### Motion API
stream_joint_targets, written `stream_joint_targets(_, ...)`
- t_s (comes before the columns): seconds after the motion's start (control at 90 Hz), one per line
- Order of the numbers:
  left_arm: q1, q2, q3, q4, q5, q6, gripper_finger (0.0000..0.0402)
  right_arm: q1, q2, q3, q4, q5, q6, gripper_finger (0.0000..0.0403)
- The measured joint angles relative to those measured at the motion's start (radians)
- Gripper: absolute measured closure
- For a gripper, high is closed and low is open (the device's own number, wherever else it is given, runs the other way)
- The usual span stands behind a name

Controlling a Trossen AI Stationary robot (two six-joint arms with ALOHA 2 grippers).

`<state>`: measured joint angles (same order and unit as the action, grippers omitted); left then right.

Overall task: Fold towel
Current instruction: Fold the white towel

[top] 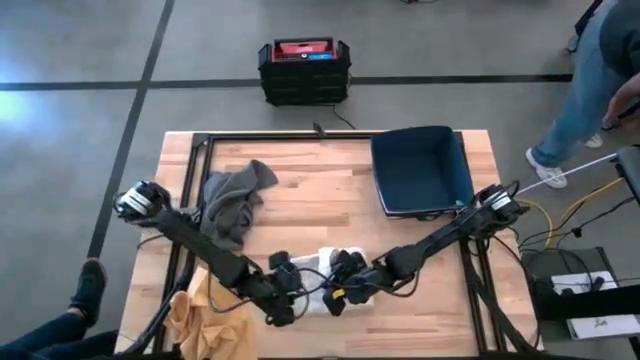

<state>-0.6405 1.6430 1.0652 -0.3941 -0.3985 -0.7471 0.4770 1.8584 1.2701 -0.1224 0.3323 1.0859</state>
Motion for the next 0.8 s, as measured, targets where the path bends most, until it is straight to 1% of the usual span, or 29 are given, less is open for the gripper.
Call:
stream_joint_targets(0.122, -0.053, -0.015, -0.030, -0.054, -0.008, -0.061, 0.0288, 0.000, 0.004, 0.018, 0.006, 0.005, -0.014, 0.0384)
stream_joint_targets(0.278, -0.070, 0.003, -0.117, -0.005, -0.004, -0.106, 0.0288, -0.005, 0.009, 0.019, 0.052, 0.009, -0.041, 0.0368)
stream_joint_targets(0.378, -0.065, 0.007, -0.174, 0.067, -0.003, -0.112, 0.0288, -0.007, 0.009, 0.019, 0.055, 0.014, -0.043, 0.0359)
stream_joint_targets(0.511, -0.054, 0.008, -0.244, 0.199, -0.003, -0.107, 0.0288, -0.010, 0.009, 0.019, 0.054, 0.057, -0.050, 0.0348)
stream_joint_targets(0.644, -0.046, 0.008, -0.292, 0.293, -0.003, -0.102, 0.0288, -0.024, 0.014, 0.019, 0.058, 0.069, -0.049, 0.0338)
stream_joint_targets(0.733, -0.045, 0.008, -0.301, 0.298, -0.003, -0.102, 0.0288, -0.028, 0.038, 0.019, 0.118, 0.066, -0.050, 0.0332)
stream_joint_targets(0.8, -0.044, 0.008, -0.300, 0.302, -0.003, -0.101, 0.0288, -0.032, 0.080, 0.019, 0.218, 0.044, -0.059, 0.0328)
